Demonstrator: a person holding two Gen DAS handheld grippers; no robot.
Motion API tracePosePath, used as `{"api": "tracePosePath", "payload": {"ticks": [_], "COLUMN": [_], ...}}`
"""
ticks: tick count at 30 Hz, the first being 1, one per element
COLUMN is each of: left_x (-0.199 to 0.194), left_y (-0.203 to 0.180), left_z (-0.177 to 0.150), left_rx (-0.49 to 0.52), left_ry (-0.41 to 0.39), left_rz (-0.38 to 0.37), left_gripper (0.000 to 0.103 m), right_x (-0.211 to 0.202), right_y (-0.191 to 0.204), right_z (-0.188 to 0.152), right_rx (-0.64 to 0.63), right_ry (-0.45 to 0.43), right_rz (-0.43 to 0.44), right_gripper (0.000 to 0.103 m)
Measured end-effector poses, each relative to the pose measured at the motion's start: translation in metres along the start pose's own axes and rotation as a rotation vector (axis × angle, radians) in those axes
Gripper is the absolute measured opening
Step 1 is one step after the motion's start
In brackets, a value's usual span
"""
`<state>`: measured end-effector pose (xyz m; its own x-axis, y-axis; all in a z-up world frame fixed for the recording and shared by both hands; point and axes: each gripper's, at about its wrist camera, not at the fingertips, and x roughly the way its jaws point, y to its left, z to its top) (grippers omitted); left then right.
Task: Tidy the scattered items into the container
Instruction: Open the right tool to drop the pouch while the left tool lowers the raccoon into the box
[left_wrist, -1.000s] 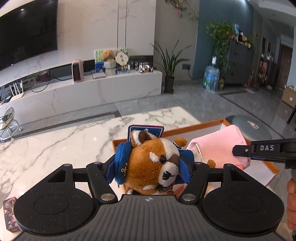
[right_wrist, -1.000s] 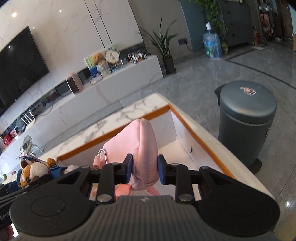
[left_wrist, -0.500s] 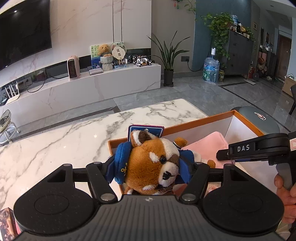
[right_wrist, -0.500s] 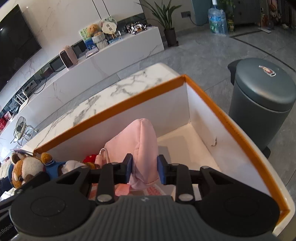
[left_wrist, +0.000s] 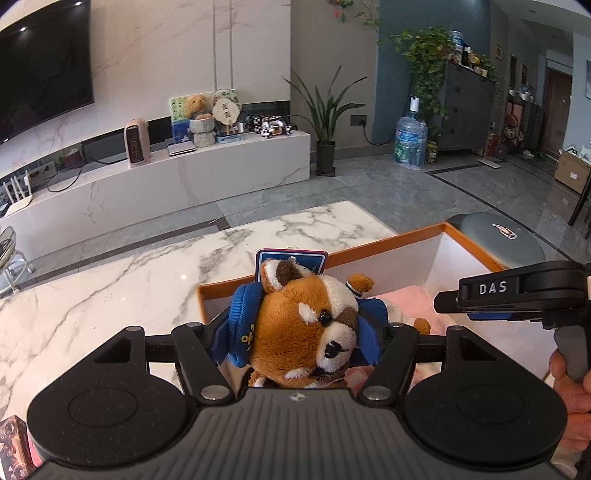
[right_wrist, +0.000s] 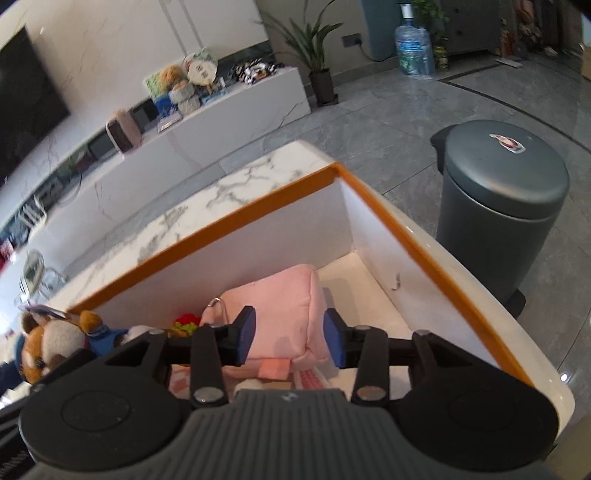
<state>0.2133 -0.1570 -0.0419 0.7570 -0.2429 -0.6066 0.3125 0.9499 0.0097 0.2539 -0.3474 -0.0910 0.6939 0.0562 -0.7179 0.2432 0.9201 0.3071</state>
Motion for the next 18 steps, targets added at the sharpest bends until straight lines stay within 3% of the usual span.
{"api": "tracePosePath", "payload": {"ticks": [4, 13, 18], "left_x": [0.000, 0.014, 0.036], "left_y": [-0.016, -0.067, -0.091], "left_z": [0.003, 0.006, 0.000], "left_rx": [0.036, 0.147, 0.184], "left_ry": [-0.001, 0.002, 0.066], "left_rz": [-0.029, -0.146, -0.211], "left_gripper": [0.077, 0.077, 0.077], "right_x": [-0.021, -0.070, -0.079], "right_y": [-0.010, -0.040, -0.056], "right_z": [-0.005, -0.003, -0.005], "right_rx": [0.026, 0.034, 0.061], "right_ry": [-0.029, -0.160, -0.192], "right_rz": [0.014, -0.040, -0.056], "right_gripper": [0.044, 0.044, 0.044]}}
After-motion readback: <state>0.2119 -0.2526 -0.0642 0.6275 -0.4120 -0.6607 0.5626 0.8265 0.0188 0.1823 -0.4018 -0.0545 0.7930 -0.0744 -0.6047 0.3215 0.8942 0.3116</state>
